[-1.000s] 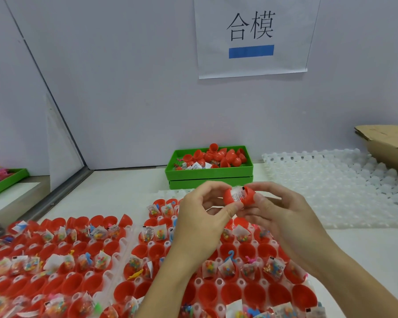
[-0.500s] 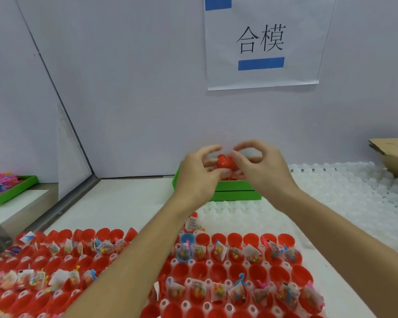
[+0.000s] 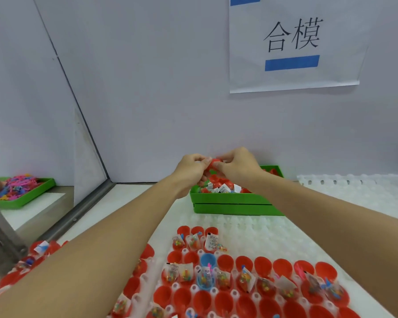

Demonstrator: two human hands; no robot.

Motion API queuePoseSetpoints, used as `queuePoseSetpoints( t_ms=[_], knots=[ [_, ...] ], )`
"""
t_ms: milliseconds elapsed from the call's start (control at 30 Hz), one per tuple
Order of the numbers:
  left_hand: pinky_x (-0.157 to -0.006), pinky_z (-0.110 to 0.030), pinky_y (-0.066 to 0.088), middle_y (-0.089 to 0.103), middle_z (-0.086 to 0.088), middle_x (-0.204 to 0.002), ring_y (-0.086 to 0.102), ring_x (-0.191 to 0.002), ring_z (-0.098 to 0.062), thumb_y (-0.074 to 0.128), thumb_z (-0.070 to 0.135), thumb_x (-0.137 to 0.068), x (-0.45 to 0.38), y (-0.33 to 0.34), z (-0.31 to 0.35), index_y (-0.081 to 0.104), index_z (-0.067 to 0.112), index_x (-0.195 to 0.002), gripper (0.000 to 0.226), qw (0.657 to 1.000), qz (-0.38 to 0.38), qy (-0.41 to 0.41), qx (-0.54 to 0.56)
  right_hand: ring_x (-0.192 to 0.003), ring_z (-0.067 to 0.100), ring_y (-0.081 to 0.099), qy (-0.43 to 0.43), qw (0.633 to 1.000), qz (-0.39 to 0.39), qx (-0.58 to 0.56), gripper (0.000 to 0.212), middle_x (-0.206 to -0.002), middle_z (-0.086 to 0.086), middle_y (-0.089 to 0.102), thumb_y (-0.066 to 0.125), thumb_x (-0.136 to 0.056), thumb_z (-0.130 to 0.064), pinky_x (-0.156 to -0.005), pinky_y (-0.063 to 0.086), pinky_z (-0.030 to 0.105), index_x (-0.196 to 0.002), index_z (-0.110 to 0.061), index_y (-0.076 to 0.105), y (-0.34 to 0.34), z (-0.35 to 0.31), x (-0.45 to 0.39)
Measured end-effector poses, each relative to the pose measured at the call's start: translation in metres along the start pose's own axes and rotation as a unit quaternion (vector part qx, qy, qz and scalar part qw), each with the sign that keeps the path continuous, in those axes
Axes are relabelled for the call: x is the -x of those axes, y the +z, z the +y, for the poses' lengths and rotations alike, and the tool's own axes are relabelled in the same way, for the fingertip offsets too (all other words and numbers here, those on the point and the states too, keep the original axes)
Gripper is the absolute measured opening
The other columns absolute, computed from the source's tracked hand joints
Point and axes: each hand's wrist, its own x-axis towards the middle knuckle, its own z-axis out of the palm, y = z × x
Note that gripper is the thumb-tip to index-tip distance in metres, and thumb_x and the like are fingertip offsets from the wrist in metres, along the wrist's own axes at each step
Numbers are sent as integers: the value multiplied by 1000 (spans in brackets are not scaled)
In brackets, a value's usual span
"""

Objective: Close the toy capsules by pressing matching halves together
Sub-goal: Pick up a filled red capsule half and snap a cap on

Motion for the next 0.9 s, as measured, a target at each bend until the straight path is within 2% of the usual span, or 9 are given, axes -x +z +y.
queuePoseSetpoints(
  t_ms=[100, 200, 300, 433, 500, 600, 700, 800, 900],
  knots=[
    [-54, -24, 44, 57, -8, -70, 49, -57, -15, 55, 22, -101, -7, -8, -5, 66, 4, -98, 22, 1000, 5, -9, -26, -84, 22, 74, 40, 996, -15, -72, 23, -90, 10, 76, 74, -88, -22, -85, 59, 37, -109, -13, 74, 8, 4, -5],
    [-57, -26, 47, 61, -6, -68, 55, -58, -18, 67, 27, -93, -10, -16, -4, 70, 6, -94, 21, 987, -8, 5, -159, -69, 21, 70, -6, 993, -41, 108, 15, -75, 8, 74, 73, -88, -26, -69, 60, 30, -94, -13, 76, 0, 1, -5],
    [-59, -31, 51, 61, -6, -64, 55, -54, -19, 71, 32, -90, -11, -17, 6, 73, 5, -90, 28, 942, -23, 56, -329, -53, 23, 57, -69, 958, -85, 266, 26, -75, 19, 72, 67, -91, -26, -54, 52, 29, -91, -1, 75, -5, -15, -2],
    [-67, -42, 54, 59, -13, -67, 48, -57, -24, 68, 31, -92, -7, -14, 18, 71, -7, -89, 38, 917, -20, 86, -390, -59, 26, 61, -94, 939, -96, 317, 22, -87, 23, 72, 62, -92, -16, -60, 56, 34, -92, 3, 73, -10, -24, -2],
    [-66, -40, 55, 61, -14, -70, 50, -59, -24, 64, 28, -96, -4, -13, 17, 71, -7, -89, 36, 937, -2, 82, -339, -70, 27, 67, -94, 953, -85, 274, 21, -87, 19, 74, 62, -93, -18, -70, 59, 37, -91, -1, 75, -17, -20, -4],
    [-60, -28, 57, 63, -12, -74, 60, -60, -19, 52, 23, -102, 5, -5, 16, 67, -1, -94, 29, 999, -4, 3, -38, -70, 19, 64, 0, 997, -77, 2, 17, -78, 12, 71, 65, -94, -19, -68, 57, 26, -97, -5, 74, -24, -13, -2],
    [-56, -24, 57, 68, -8, -66, 65, -56, -15, 42, 21, -106, 16, 11, 21, 65, 2, -90, 34, 983, -34, -33, 176, -70, 19, 54, 72, 966, -85, -235, 14, -70, 13, 59, 66, -93, -11, -71, 56, 26, -99, 1, 69, -29, -8, 3],
    [-63, -29, 57, 71, -12, -82, 68, -68, -22, 37, 34, -107, 22, 26, 27, 60, 7, -99, 36, 978, -17, -45, 203, -64, 15, 56, 83, 966, -50, -239, 14, -69, 10, 64, 68, -91, -15, -60, 52, 21, -96, -1, 69, -39, -1, 5],
    [-69, -33, 58, 64, -16, -99, 66, -74, -25, 37, 37, -106, 25, 36, 22, 53, 10, -125, 36, 986, 18, -46, 158, -63, 14, 63, 69, 988, 44, -132, 16, -84, 7, 73, 72, -88, -18, -58, 53, 22, -102, -10, 69, -53, 11, 2]
  ],
)
